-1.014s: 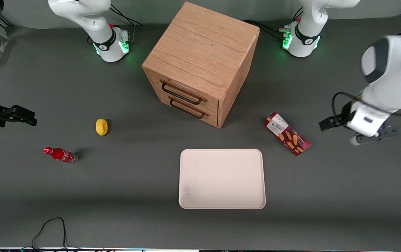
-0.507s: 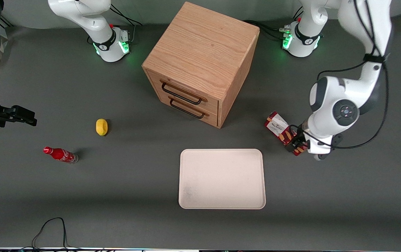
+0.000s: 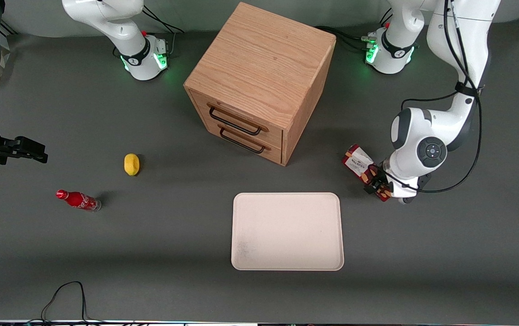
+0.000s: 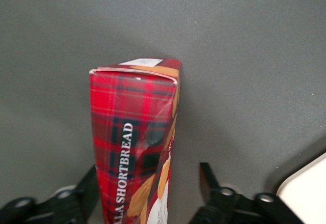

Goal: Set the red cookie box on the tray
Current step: 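Close the left gripper on the shortbread box and lift it, then carry the held box over the white tray and lower it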

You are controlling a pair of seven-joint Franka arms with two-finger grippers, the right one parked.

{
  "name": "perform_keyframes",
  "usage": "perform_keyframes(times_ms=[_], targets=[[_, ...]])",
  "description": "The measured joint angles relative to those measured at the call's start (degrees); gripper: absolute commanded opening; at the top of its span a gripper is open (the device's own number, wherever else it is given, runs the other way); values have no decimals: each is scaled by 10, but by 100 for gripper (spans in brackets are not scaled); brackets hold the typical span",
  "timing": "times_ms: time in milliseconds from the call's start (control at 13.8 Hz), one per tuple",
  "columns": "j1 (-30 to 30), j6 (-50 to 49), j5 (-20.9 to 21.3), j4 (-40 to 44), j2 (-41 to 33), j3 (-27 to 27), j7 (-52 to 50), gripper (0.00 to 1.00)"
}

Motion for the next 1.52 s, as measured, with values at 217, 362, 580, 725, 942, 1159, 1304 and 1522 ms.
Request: perform_keyframes(times_ms=[217,362,580,725,942,1159,1304,1522], targets=[[0,0,0,0,0,0,13,0],[0,-8,1,8,-2,0,63,0],[0,-87,9,78,-5,3,186,0],[0,-144,11,151,-7,7,250,0],[1,-207,12,245,-9,9,342,0],[-1,-277,12,337,17,6,438,0],[-5,-301,12,413,68,3,488,0],[-25,-301,12,501,158,1,502,0]])
